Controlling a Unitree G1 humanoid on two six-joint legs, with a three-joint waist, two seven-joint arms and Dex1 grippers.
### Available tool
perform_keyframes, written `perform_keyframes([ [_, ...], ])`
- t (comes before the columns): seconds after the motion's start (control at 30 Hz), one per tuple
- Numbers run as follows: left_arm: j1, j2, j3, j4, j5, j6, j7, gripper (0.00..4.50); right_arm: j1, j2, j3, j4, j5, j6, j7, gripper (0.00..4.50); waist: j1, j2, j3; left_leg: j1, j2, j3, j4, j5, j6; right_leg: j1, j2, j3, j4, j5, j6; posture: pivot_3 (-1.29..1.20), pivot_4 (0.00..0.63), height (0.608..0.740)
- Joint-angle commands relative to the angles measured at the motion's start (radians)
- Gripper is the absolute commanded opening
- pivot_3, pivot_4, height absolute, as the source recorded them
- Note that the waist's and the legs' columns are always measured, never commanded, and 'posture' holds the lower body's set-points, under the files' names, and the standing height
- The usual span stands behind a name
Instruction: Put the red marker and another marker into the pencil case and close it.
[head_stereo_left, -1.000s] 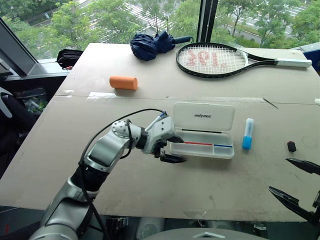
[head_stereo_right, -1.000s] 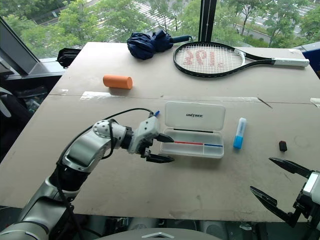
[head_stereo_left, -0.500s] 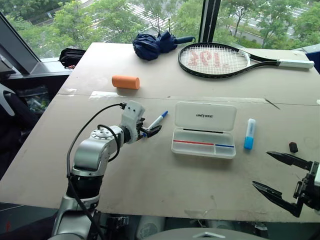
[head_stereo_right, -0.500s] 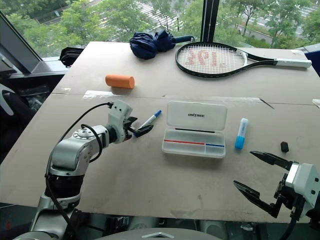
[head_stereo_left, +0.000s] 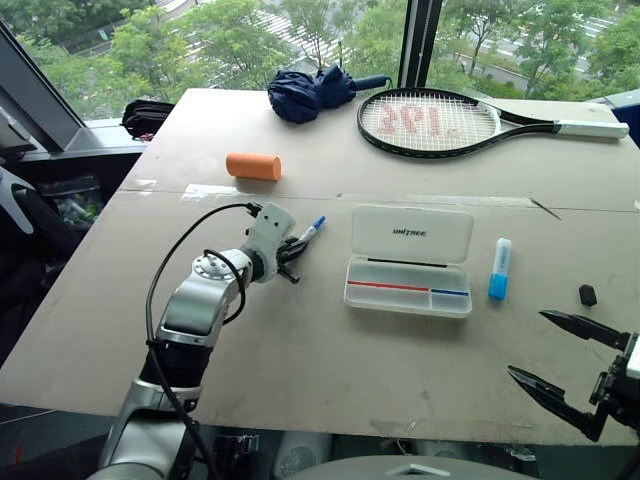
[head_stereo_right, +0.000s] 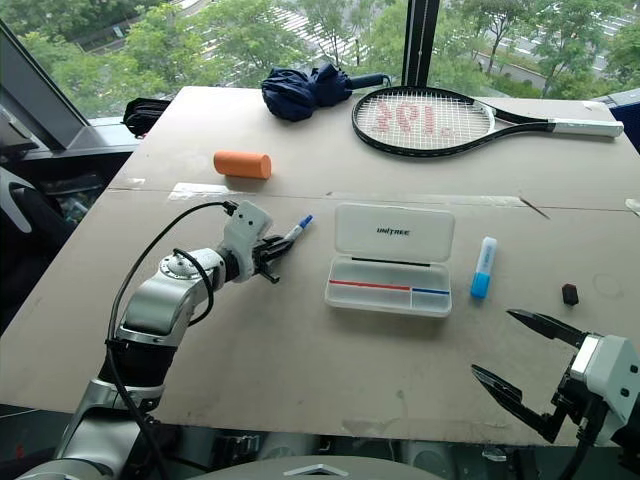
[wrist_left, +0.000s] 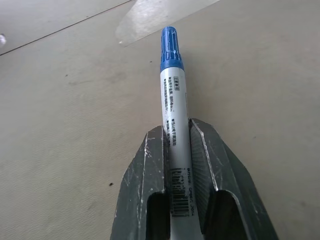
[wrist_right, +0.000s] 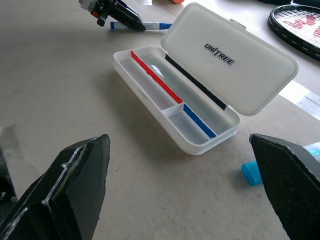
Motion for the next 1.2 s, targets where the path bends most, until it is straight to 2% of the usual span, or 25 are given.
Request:
perform_keyframes([
  [0.03, -0.112, 0.135, 0.088, -0.075, -0.224, 0.083, -0.293, 0.05, 0.008, 0.015, 0.003, 0.001, -0.012, -0.034, -0.002, 4.50, -0.001, -0.003, 0.002, -0.001, 0.000, 0.000, 0.000, 0.000, 0.000, -0.001, 0.001, -0.001, 0.000, 0.000, 0.000, 0.00, 0.150, 0.732],
  [0.1, -0.150, 0.233, 0.020, -0.118, -0.288, 0.145, -0.458, 0.05, 0.009, 0.018, 0.000, 0.006, -0.011, -0.037, 0.000, 4.50, -0.003, -0.004, 0.002, -0.002, 0.001, 0.000, 0.000, 0.000, 0.000, -0.002, 0.002, -0.002, 0.000, 0.000, 0.000, 0.00, 0.150, 0.732],
  [0.17, -0.206, 0.280, -0.077, -0.140, -0.281, 0.147, -0.552, 0.05, 0.010, 0.019, -0.009, 0.003, -0.005, -0.034, -0.007, 4.50, -0.002, -0.001, 0.001, -0.001, 0.001, 0.001, 0.000, 0.000, 0.000, -0.002, 0.002, 0.000, 0.000, 0.000, 0.000, 0.00, 0.150, 0.732],
  [0.27, -0.355, 0.218, -0.249, -0.066, -0.169, 0.080, -0.581, 0.05, 0.024, 0.022, -0.031, -0.019, 0.010, -0.021, -0.019, 4.50, 0.010, 0.001, 0.000, -0.001, -0.002, 0.001, 0.000, 0.000, 0.000, 0.000, 0.000, 0.000, -0.001, -0.001, 0.001, 0.00, 0.150, 0.732],
  [0.47, -0.523, 0.047, -0.449, 0.160, -0.008, -0.053, -0.611, 0.05, 0.117, 0.040, -0.096, -0.087, 0.050, -0.016, -0.017, 4.50, -0.004, -0.002, 0.003, -0.001, -0.003, 0.002, 0.001, 0.000, 0.000, 0.000, 0.003, 0.001, 0.000, -0.001, 0.001, 0.00, 0.150, 0.732],
  [0.63, -0.556, -0.030, -0.496, 0.299, 0.071, -0.152, -0.625, 0.05, 0.171, 0.056, -0.132, -0.116, 0.069, -0.021, -0.023, 4.50, -0.013, -0.002, 0.003, -0.001, -0.002, 0.002, 0.000, 0.000, 0.001, -0.002, 0.004, 0.001, 0.000, -0.001, 0.002, 0.00, 0.150, 0.732],
  [0.87, -0.527, -0.092, -0.520, 0.364, 0.155, -0.256, -0.621, 0.05, 0.207, 0.075, -0.162, -0.145, 0.071, -0.030, -0.036, 4.50, -0.004, -0.002, 0.003, -0.003, -0.002, 0.002, 0.000, 0.000, 0.001, -0.003, 0.004, 0.002, 0.000, -0.001, 0.002, 0.00, 0.150, 0.732],
  [0.9, -0.521, -0.098, -0.517, 0.358, 0.158, -0.255, -0.622, 1.08, 0.207, 0.073, -0.168, -0.147, 0.072, -0.028, -0.038, 4.50, -0.004, -0.002, 0.003, -0.003, -0.002, 0.002, 0.000, 0.000, 0.001, -0.003, 0.004, 0.002, 0.000, -0.001, 0.002, 0.00, 0.150, 0.732],
  [0.97, -0.510, -0.102, -0.509, 0.338, 0.156, -0.244, -0.631, 1.72, 0.204, 0.069, -0.174, -0.150, 0.073, -0.024, -0.044, 4.50, -0.004, -0.002, 0.003, -0.003, -0.001, 0.002, 0.000, 0.000, 0.001, -0.003, 0.004, 0.002, 0.000, -0.001, 0.002, 0.00, 0.150, 0.732],
  [1.0, -0.503, -0.098, -0.495, 0.315, 0.146, -0.224, -0.628, 2.24, 0.201, 0.066, -0.173, -0.154, 0.071, -0.014, -0.056, 4.50, -0.003, -0.002, 0.003, -0.003, -0.001, 0.002, 0.000, 0.000, 0.001, -0.003, 0.004, 0.002, 0.000, -0.001, 0.002, 0.00, 0.150, 0.732],
  [1.1, -0.468, -0.052, -0.417, 0.190, 0.071, -0.118, -0.643, 3.36, 0.135, 0.046, -0.132, -0.176, 0.032, 0.069, -0.180, 4.50, -0.006, -0.002, 0.004, -0.003, 0.000, 0.002, 0.000, 0.000, 0.001, -0.003, 0.004, 0.002, 0.000, -0.001, 0.002, 0.00, 0.150, 0.732],
  [1.2, -0.408, 0.009, -0.320, 0.045, -0.034, -0.003, -0.656, 3.36, 0.027, 0.013, -0.055, -0.190, 0.009, 0.226, -0.347, 4.50, -0.017, -0.002, 0.004, -0.003, 0.002, 0.003, 0.000, 0.000, 0.001, -0.004, 0.004, 0.003, 0.001, -0.001, 0.002, 0.00, 0.150, 0.732],
])
